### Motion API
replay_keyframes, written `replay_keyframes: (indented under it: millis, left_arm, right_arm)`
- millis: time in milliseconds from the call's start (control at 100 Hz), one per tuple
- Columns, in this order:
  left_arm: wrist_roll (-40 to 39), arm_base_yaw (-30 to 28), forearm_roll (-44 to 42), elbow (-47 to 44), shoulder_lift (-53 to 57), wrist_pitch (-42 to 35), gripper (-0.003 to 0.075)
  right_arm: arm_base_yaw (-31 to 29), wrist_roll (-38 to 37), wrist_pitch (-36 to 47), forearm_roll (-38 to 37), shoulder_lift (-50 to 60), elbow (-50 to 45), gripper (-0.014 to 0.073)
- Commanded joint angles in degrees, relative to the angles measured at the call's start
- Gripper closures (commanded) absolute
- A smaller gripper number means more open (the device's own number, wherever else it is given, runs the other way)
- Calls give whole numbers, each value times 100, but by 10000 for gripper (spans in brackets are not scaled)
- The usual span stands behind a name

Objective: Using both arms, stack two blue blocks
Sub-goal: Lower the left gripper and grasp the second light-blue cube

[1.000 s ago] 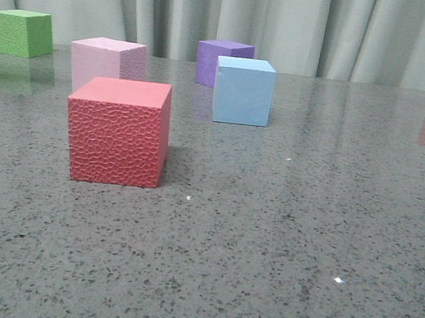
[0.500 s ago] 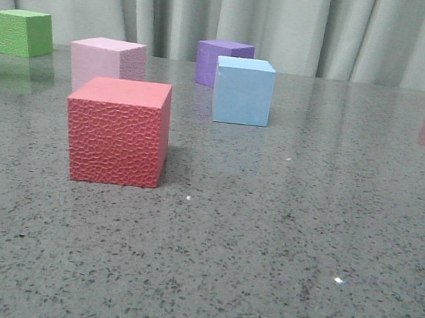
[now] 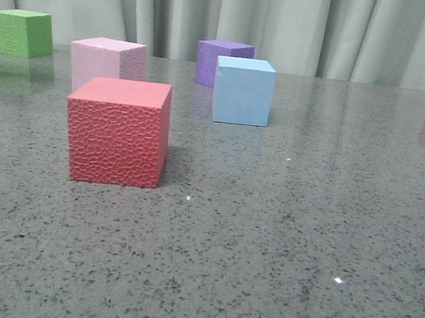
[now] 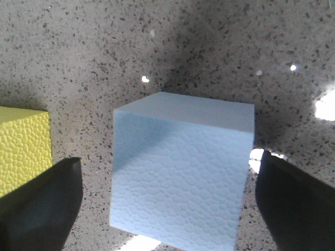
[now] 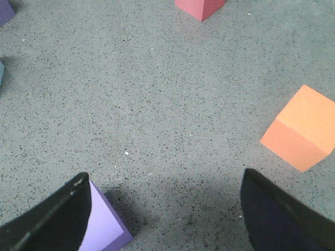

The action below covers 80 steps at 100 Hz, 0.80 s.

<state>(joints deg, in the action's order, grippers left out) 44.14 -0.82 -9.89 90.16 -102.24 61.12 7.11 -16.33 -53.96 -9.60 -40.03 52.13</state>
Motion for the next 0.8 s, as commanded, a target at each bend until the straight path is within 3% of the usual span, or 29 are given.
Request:
replay_keyframes:
  millis: [0,620,720,790]
  left_arm:
    - [-13,2,-52,171,206,-170,80]
    - [-13,2,-16,171,-13,-161,84]
    - [-13,2,-16,171,-13,-161,141]
    - [-13,2,-16,171,-13,-161,225]
  right_arm:
    - [-25,60,357,-74,13,135,13]
    - [-25,60,384,-74,13,135,13]
    - [-25,60,384,-74,13,135,13]
    - [-25,60,384,-74,13,135,13]
